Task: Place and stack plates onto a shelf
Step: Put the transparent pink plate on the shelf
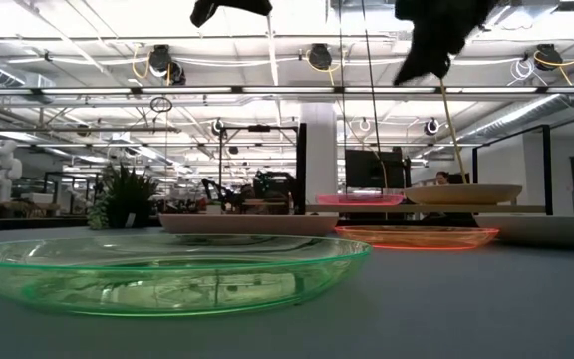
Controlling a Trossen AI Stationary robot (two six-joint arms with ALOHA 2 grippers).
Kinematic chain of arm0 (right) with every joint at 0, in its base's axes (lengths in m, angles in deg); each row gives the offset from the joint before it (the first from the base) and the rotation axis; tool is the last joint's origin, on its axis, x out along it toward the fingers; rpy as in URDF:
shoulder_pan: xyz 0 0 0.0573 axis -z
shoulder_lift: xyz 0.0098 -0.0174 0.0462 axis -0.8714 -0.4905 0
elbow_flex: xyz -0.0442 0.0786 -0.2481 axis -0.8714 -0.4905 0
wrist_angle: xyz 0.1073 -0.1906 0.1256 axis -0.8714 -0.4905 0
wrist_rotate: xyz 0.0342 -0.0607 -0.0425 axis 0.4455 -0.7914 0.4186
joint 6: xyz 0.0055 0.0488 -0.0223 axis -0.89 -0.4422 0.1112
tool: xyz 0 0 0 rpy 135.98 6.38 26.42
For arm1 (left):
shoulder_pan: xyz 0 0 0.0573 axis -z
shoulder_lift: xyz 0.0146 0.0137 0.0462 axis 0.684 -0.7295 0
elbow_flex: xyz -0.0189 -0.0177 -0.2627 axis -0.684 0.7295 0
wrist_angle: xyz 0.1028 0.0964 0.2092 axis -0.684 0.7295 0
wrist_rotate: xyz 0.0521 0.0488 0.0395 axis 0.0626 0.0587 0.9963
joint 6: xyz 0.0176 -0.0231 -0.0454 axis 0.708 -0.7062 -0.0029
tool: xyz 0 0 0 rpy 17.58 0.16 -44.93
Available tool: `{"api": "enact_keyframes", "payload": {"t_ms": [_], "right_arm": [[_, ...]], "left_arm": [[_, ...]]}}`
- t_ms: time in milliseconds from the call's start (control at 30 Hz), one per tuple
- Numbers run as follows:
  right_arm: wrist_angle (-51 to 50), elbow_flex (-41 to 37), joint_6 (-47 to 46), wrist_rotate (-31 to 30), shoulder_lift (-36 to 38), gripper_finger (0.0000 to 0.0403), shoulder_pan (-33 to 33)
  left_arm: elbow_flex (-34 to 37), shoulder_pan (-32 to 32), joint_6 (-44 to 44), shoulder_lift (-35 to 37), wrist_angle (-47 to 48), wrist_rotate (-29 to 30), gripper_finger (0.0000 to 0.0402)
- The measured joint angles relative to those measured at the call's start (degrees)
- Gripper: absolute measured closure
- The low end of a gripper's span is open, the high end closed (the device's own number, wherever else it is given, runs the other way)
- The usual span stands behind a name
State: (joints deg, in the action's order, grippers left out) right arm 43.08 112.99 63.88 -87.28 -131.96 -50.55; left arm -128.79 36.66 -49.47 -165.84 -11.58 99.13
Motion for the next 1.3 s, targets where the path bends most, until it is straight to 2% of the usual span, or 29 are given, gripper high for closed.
{"api": "enact_keyframes", "payload": {"t_ms": [267,333,467,733,1167,1300], "right_arm": [[-0.5,-1.5,13.3,1.7,-7.6,0.0403,4.0],[-0.2,-1.6,15.2,3.1,-10.0,0.0403,4.6],[-0.1,-1.6,17.0,4.6,-13.9,0.0403,5.0],[5.7,-1.6,20.4,4.5,-20.3,0.0403,5.9],[9.9,-1.6,24.6,3.9,-26.0,0.0403,9.5],[10.5,-1.6,26.8,1.3,-25.9,0.0403,10.5]], "left_arm": [[10.2,3.9,-5.1,1.2,-8.9,2.5,0.0364],[11.8,4.9,-6.8,1.3,-13.1,2.5,0.0364],[12.9,7.0,-10.1,1.3,-14.3,2.6,0.0364],[12.9,10.4,-17.0,1.3,-9.6,7.9,0.0364],[12.9,11.1,-23.2,1.4,-5.4,8.7,0.0364],[12.9,11.1,-24.4,1.4,-3.2,8.7,0.0364]]}}
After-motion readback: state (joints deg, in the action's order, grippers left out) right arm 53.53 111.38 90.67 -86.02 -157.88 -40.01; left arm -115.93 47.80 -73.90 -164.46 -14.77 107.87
